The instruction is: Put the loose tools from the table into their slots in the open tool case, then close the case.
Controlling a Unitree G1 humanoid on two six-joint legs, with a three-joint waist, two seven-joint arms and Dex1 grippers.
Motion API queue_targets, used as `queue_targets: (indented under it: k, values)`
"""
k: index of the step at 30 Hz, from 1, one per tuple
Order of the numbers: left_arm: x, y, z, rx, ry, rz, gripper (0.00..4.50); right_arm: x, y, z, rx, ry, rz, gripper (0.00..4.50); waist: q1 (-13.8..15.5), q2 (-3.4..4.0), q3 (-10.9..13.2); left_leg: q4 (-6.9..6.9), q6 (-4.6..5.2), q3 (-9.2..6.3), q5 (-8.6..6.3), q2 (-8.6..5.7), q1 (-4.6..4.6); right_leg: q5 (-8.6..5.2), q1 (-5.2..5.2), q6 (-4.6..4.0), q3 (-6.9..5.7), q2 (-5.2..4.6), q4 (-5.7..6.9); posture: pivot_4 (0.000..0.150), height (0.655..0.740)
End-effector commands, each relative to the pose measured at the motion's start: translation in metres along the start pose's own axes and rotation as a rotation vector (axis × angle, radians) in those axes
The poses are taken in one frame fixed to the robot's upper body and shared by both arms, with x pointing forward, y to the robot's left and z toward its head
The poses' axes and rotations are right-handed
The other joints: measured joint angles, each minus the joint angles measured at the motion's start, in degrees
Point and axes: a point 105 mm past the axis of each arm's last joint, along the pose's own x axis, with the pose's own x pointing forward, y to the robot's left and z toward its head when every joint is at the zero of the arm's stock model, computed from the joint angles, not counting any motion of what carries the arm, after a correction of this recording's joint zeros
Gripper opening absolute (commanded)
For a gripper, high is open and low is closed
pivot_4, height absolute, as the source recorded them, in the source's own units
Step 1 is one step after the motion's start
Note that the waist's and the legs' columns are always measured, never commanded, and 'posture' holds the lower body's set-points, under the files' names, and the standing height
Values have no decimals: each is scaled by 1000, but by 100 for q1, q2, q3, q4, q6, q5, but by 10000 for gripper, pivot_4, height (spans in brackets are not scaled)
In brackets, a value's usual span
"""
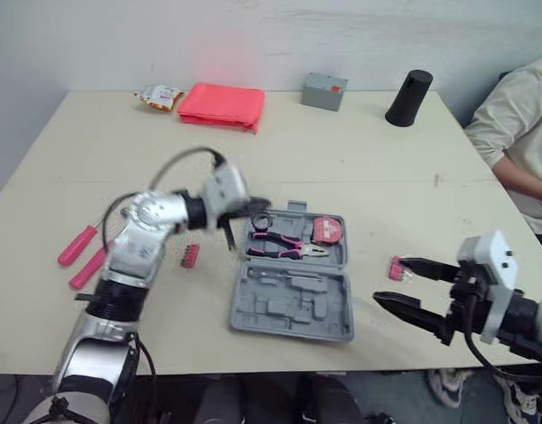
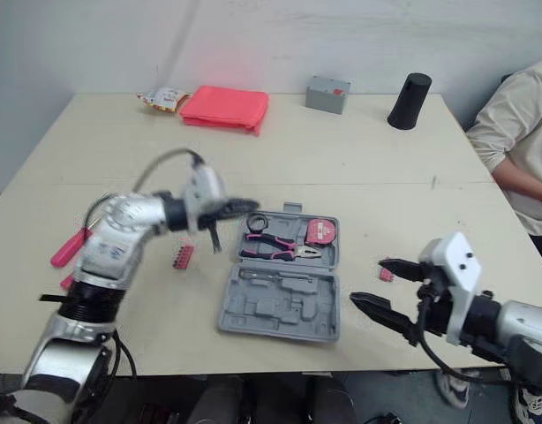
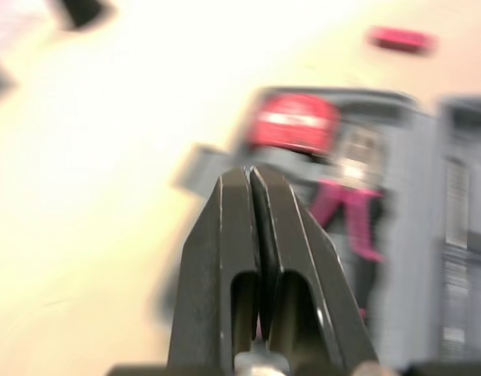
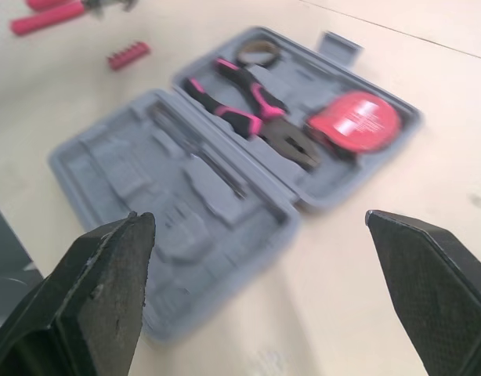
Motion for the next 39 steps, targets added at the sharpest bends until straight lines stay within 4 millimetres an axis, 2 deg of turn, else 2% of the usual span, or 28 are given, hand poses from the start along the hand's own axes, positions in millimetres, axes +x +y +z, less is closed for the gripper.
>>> queue_targets:
  k: [1, 3, 4, 7, 9, 12, 13, 17, 19, 21, 24, 27, 29, 34, 37, 39]
  values:
    - [-30, 7, -9, -159, 8, 14, 221, -19, -12, 4, -31, -3, -67, 45000, -17, 1, 2, -1, 0, 4, 0, 0, 2, 0, -1, 1, 0, 5, 1, 1500, 7400]
    - [-46, 4, -13, -237, 9, -9, 221, -27, -14, 4, -29, 1, -82, 45000, -26, 0, 6, -1, -1, 6, 0, 5, 3, 0, -3, 1, 1, 10, 1, 1500, 7400]
    - [-64, 2, -19, -300, 28, -10, 221, -34, -16, 3, -23, 4, -95, 45000, -26, 0, 9, -1, -3, 5, 2, 9, 2, 0, -5, 1, 1, 11, 0, 1500, 7400]
    - [-101, -9, -36, -393, 113, -8, 221, -51, -20, -3, -12, 23, -118, 45000, -20, -1, 22, -6, -10, -2, 0, 19, 0, -4, -7, -7, 9, 4, -3, 1500, 7400]
    - [-147, -14, -57, -495, 182, 68, 221, -65, -25, -11, 8, 51, -152, 45000, -21, 6, 28, -10, -18, -2, -3, 22, 1, -7, -8, -12, 11, 1, -6, 1500, 7400]
    - [-203, -14, -79, -593, 248, 253, 7965, -82, -34, -22, 44, 61, -201, 45000, -23, 8, 37, -14, -26, -2, -9, 25, 2, -12, -13, -20, 9, -2, -11, 1500, 7400]
    - [-215, -15, -83, -607, 267, 295, 12817, -85, -35, -24, 47, 66, -209, 45000, -14, 7, 40, -14, -28, -2, -10, 25, 2, -12, -13, -22, 8, -3, -12, 1500, 7400]
    - [-287, -18, -105, -624, 382, 525, 29007, -107, -54, -34, 77, 76, -293, 45000, 15, 17, 47, -16, -60, -5, -29, 26, 1, -21, -19, -39, 10, -17, -21, 1500, 7400]
    - [-310, -20, -108, -682, 376, 582, 36968, -113, -64, -38, 83, 80, -323, 45000, 22, 18, 48, -19, -63, -10, -31, 25, -8, -59, -28, -107, 9, -23, -27, 1500, 7400]
    - [-327, -21, -114, -661, 430, 627, 44838, -120, -73, -41, 67, 106, -345, 45000, 16, 20, 49, -25, -65, -10, -32, 25, -12, -70, -40, -128, 9, -26, -27, 1500, 7400]
    - [-352, -12, -119, -591, 509, 726, 44838, -125, -87, -36, 66, 76, -379, 45000, 0, 24, 51, -35, -65, 3, -34, 24, -13, -69, -56, -127, 17, -29, -25, 1500, 7400]
    - [-361, -8, -121, -541, 543, 762, 44838, -121, -93, -36, 46, 74, -386, 45000, -14, 23, 50, -42, -67, 8, -35, 26, -14, -63, -68, -115, 21, -29, -10, 1500, 7400]
    - [-351, -12, -121, -523, 528, 707, 44838, -116, -94, -35, 42, 60, -384, 45000, -17, 27, 52, -57, -72, 11, -33, 28, -12, -32, -75, -59, 21, -29, -8, 1500, 7400]
    - [-327, 0, -114, -480, 463, 667, 44838, -97, -95, -27, 20, 19, -350, 45000, -32, 26, 52, -97, -94, 22, -17, 27, -9, -31, -91, -58, 25, -27, -9, 1500, 7400]
    - [-313, 7, -114, -476, 446, 650, 44838, -78, -87, -15, -6, -4, -283, 45000, -32, 28, 53, -102, -97, 23, -9, 26, -8, -31, -93, -58, 22, -25, -3, 1500, 7400]
    - [-286, 7, -115, -473, 435, 565, 44838, -42, -56, 18, -77, -86, -109, 45000, -44, 30, 54, -102, -98, 24, -4, 26, -5, -31, -91, -57, 22, -23, 2, 1500, 7400]
